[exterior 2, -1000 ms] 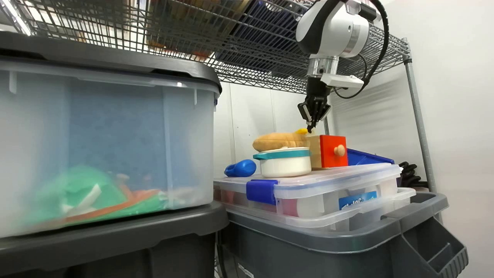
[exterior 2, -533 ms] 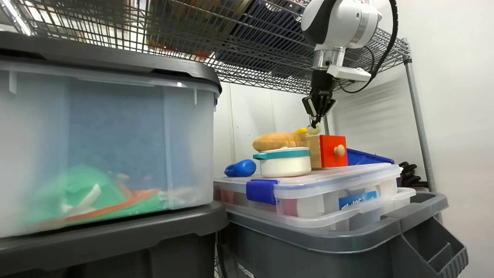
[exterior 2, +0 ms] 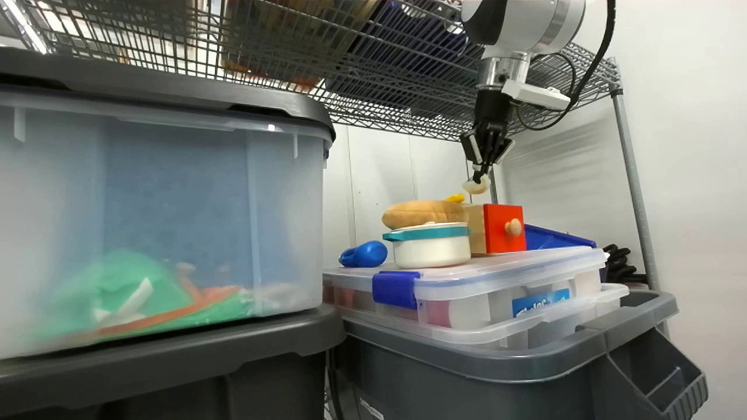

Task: Put the orange and black/white plushy in the drawer

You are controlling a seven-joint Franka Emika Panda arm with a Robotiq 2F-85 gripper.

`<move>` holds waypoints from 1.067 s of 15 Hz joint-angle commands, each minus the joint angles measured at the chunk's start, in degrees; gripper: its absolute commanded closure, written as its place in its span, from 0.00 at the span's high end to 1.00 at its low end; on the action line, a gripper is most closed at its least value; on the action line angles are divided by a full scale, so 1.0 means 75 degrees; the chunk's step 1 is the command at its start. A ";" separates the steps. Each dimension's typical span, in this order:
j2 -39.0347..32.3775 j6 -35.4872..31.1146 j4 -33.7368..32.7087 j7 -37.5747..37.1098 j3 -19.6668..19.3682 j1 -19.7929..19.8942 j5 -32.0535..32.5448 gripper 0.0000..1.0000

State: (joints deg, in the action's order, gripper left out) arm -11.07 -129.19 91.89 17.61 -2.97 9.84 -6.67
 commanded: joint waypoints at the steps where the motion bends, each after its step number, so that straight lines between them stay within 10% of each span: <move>1: 0.0498 -0.0067 0.0613 0.0282 0.0007 -0.0033 -0.0275 0.01; 16: 0.0976 0.0035 0.1412 0.0254 -0.0236 -0.0053 -0.0261 0.01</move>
State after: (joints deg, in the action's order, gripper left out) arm -5.56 -129.19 100.65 18.38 -3.98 9.59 -7.44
